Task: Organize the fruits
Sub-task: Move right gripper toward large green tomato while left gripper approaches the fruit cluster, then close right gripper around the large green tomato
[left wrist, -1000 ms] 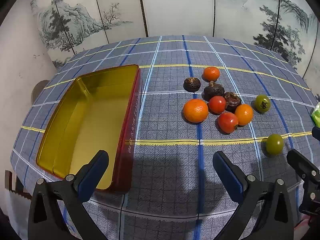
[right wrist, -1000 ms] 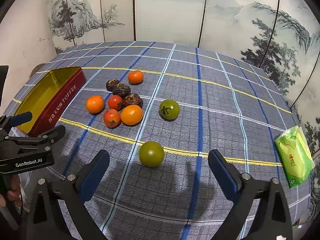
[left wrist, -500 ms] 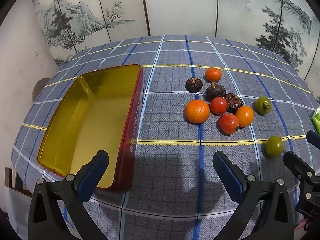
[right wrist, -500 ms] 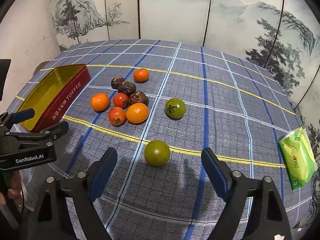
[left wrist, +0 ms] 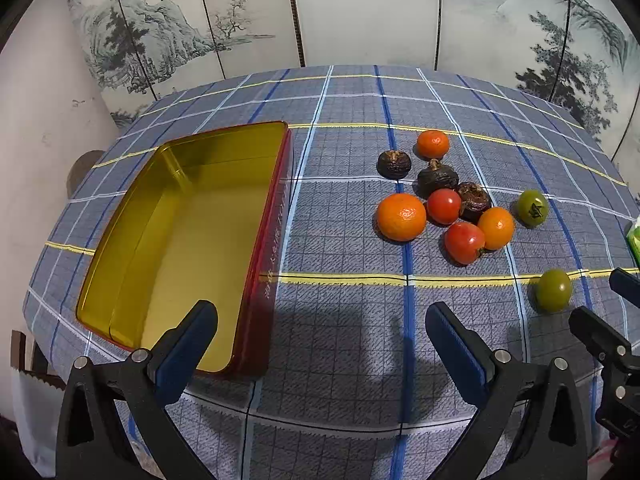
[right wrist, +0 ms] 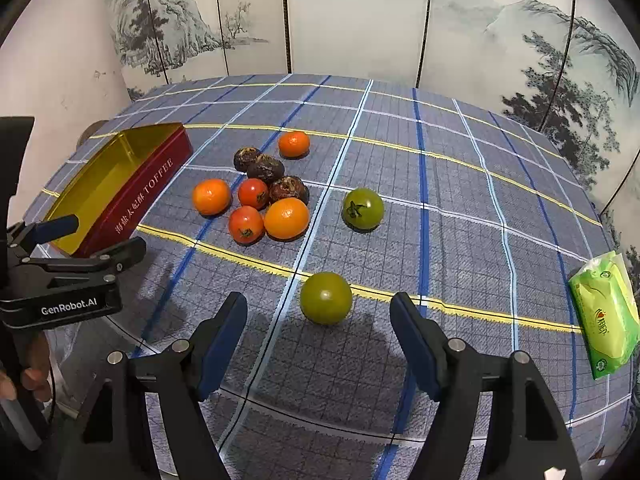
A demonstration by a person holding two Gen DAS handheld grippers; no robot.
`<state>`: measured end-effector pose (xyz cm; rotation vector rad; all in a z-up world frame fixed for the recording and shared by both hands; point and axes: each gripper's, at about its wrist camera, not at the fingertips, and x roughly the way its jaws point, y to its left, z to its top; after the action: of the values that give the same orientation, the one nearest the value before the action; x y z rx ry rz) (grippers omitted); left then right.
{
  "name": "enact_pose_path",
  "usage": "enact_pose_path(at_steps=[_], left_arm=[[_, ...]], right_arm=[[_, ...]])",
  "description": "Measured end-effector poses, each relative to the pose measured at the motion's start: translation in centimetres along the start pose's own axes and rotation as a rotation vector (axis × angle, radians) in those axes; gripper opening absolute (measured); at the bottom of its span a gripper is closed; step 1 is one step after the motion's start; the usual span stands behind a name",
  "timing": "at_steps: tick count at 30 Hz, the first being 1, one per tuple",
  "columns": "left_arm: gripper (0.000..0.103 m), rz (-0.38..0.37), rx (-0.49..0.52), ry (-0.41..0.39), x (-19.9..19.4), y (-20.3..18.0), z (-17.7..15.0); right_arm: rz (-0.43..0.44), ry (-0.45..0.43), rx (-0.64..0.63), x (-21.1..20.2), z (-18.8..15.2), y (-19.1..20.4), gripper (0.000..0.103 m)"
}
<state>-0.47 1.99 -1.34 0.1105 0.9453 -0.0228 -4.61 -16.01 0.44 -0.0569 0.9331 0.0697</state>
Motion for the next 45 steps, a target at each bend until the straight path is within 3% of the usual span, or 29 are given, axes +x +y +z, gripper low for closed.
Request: enact_pose_path(at_steps=[6, 19, 26, 36, 45], left_arm=[[0.103, -0.017, 0.011, -0.004, 0.0, -0.1, 0.2], [0.103, -0.021, 0.031, -0.007, 0.5, -0.3, 0.8], [0.102, -0.027, 0.048, -0.008, 1.1, -0.5, 1.7], [0.088, -0.068, 0.09, 0.019, 2.3, -1.8, 3.2], [0.076, -0.106, 0.134, 0.03, 3.1, -2.7, 4.3]], right_arm=[[-0.047, 0.011, -0.008, 0.5, -0.1, -0.1, 0.072], [-0.043, 0.079, -0.012, 2.9, -0.2, -0.5, 0.07], [-0.037, 0.111, 0.014, 4.7, 0.4, -1.2, 0.059], [0.016, 0.143, 0.017, 6.6, 0.8, -0.9, 0.037], [0.022, 0.134, 0.012, 6.9, 0.9, -1.1, 0.033]])
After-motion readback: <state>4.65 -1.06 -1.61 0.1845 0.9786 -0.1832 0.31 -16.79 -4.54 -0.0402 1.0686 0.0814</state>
